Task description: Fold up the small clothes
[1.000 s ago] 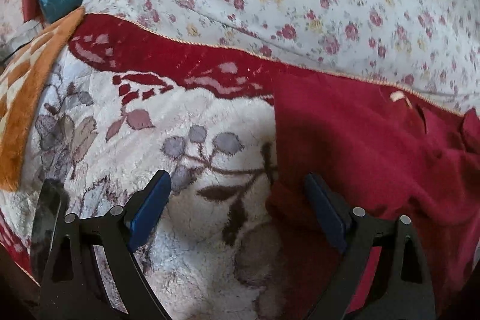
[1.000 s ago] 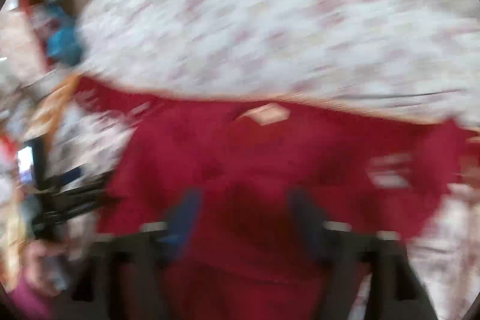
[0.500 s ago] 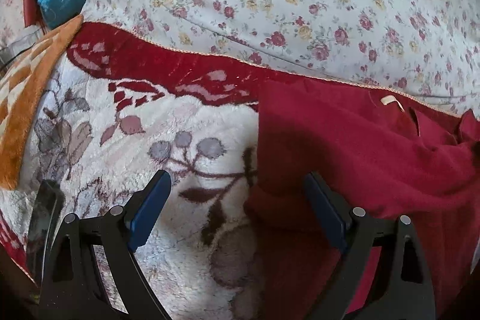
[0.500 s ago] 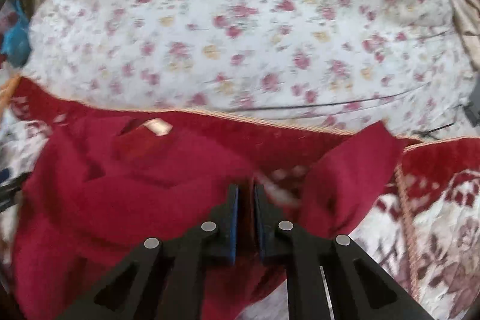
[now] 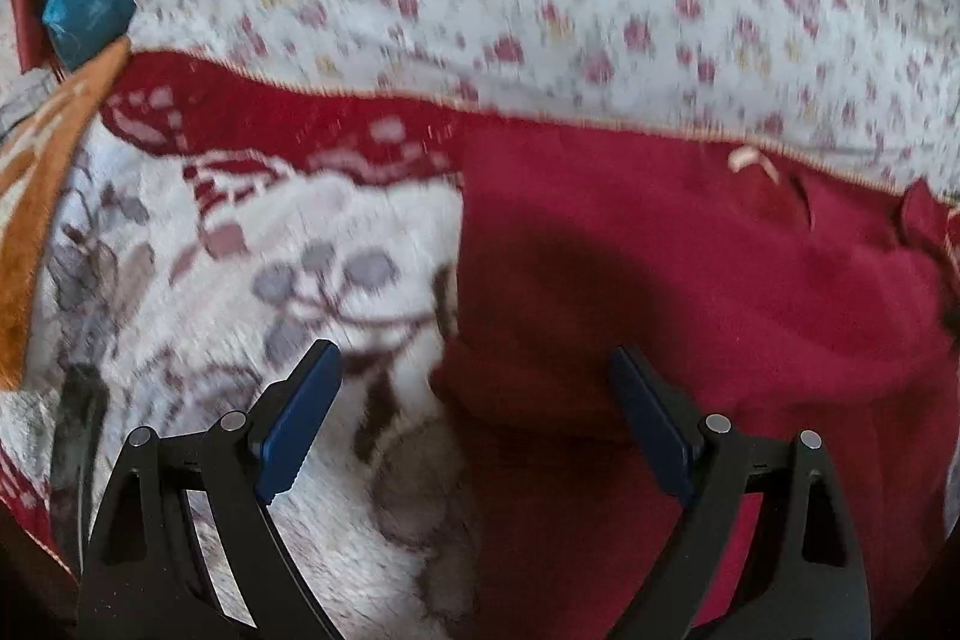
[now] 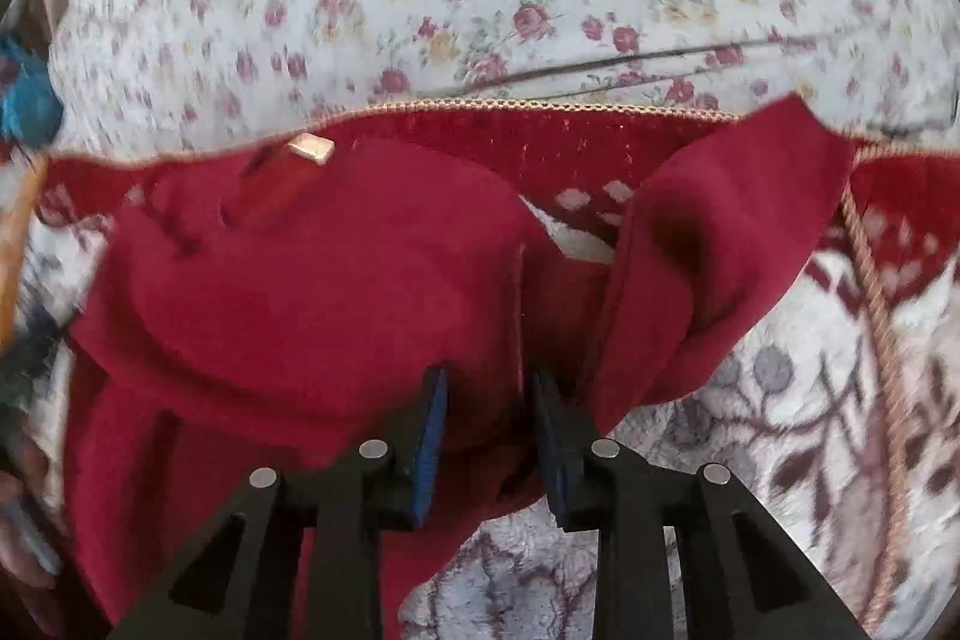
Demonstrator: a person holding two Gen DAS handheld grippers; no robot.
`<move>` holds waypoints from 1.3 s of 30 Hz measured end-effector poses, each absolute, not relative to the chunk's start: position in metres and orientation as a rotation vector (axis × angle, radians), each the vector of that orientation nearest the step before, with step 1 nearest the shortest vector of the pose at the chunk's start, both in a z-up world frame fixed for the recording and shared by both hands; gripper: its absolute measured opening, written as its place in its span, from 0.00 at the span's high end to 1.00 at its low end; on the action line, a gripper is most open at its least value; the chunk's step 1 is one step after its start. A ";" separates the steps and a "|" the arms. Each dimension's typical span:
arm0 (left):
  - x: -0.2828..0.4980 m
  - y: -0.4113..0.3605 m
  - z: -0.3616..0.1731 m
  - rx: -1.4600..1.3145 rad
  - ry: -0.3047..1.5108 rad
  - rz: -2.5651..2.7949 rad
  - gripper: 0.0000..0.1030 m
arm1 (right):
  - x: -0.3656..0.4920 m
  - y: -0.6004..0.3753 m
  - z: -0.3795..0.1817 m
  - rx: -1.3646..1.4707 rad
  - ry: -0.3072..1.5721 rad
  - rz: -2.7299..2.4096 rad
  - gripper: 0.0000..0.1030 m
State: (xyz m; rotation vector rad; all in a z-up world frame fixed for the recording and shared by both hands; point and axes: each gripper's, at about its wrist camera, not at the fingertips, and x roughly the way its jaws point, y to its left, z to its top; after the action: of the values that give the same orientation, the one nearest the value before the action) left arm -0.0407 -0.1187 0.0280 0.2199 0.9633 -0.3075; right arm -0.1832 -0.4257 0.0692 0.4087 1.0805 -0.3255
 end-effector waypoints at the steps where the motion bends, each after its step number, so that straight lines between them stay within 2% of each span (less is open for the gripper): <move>1: -0.041 -0.118 0.027 0.216 0.962 -0.307 0.12 | -0.188 -0.434 0.074 0.457 1.045 -0.332 0.75; 4: -0.041 -0.117 0.029 0.202 0.956 -0.305 0.12 | -0.207 -0.465 0.098 0.576 0.933 -0.399 0.71; 6: -0.042 -0.116 0.031 0.193 0.950 -0.303 0.12 | -0.215 -0.479 0.108 0.549 0.914 -0.512 0.57; 10: -0.043 -0.117 0.030 0.192 0.948 -0.302 0.12 | -0.202 -0.514 0.106 0.564 0.907 -0.577 0.56; 18: -0.041 -0.118 0.030 0.187 0.948 -0.310 0.12 | -0.131 -0.537 0.069 0.436 1.041 -0.664 0.56; 25: -0.036 -0.123 0.030 0.204 0.938 -0.315 0.12 | -0.114 -0.597 0.014 0.631 1.079 -0.804 0.55; 27: -0.036 -0.123 0.029 0.201 0.943 -0.314 0.12 | -0.114 -0.602 0.014 0.618 1.054 -0.787 0.55; 28: -0.036 -0.122 0.029 0.199 0.946 -0.314 0.12 | -0.114 -0.604 0.013 0.600 1.058 -0.770 0.56; 31: -0.039 -0.121 0.030 0.194 0.942 -0.313 0.12 | -0.119 -0.611 0.014 0.604 1.068 -0.751 0.71; 33: -0.038 -0.121 0.030 0.189 0.942 -0.311 0.12 | -0.124 -0.613 0.017 0.615 1.062 -0.716 0.90; 36: -0.038 -0.120 0.031 0.184 0.942 -0.306 0.12 | -0.134 -0.610 0.027 0.605 1.047 -0.689 0.90; 39: -0.039 -0.117 0.033 0.174 0.934 -0.303 0.12 | -0.157 -0.608 0.053 0.629 0.948 -0.636 0.90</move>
State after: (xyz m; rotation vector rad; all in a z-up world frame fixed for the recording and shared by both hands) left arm -0.0386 -0.1168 0.0334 0.1745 0.9335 -0.3025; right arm -0.1568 -0.6084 0.0530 0.6292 0.9485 -0.6358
